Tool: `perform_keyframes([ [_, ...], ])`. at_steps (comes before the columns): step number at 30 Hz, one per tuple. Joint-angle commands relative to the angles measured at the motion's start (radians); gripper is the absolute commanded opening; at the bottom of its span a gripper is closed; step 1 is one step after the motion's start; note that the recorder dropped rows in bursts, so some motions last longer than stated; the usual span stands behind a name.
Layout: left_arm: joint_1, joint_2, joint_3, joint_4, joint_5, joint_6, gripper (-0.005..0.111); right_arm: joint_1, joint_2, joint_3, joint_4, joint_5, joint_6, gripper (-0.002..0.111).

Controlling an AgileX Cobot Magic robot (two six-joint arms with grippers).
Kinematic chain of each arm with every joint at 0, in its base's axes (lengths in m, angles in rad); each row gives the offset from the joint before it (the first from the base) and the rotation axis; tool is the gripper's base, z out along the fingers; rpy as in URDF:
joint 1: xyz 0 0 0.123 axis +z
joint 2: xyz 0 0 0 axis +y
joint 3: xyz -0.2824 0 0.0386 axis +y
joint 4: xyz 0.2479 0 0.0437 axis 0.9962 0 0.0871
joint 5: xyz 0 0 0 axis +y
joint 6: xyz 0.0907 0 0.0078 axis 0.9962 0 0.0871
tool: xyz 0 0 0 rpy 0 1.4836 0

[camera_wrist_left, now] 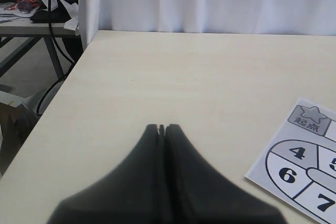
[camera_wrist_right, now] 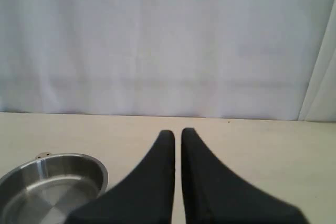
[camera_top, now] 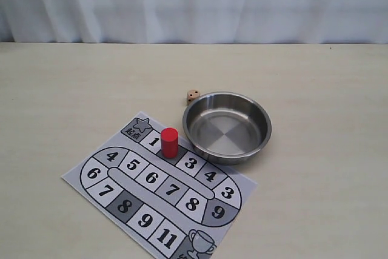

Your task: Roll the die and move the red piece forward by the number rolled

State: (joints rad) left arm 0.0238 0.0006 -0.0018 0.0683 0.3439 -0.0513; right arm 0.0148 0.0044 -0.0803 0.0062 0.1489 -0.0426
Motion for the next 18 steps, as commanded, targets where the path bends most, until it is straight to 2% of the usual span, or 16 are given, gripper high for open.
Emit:
perform_keyframes([
  [1, 0.0, -0.001, 0.002, 0.0, -0.012, -0.006, 0.0, 0.0, -0.004, 0.08, 0.003, -0.09, -0.003, 0.004],
  [7, 0.0, -0.001, 0.002, 0.0, -0.012, -0.006, 0.0, 0.0, -0.004, 0.08, 0.004, 0.016, -0.017, 0.004],
  [18, 0.0, -0.001, 0.002, 0.0, -0.012, -0.006, 0.0, 0.0, -0.004, 0.08, 0.004, 0.013, -0.017, 0.004],
])
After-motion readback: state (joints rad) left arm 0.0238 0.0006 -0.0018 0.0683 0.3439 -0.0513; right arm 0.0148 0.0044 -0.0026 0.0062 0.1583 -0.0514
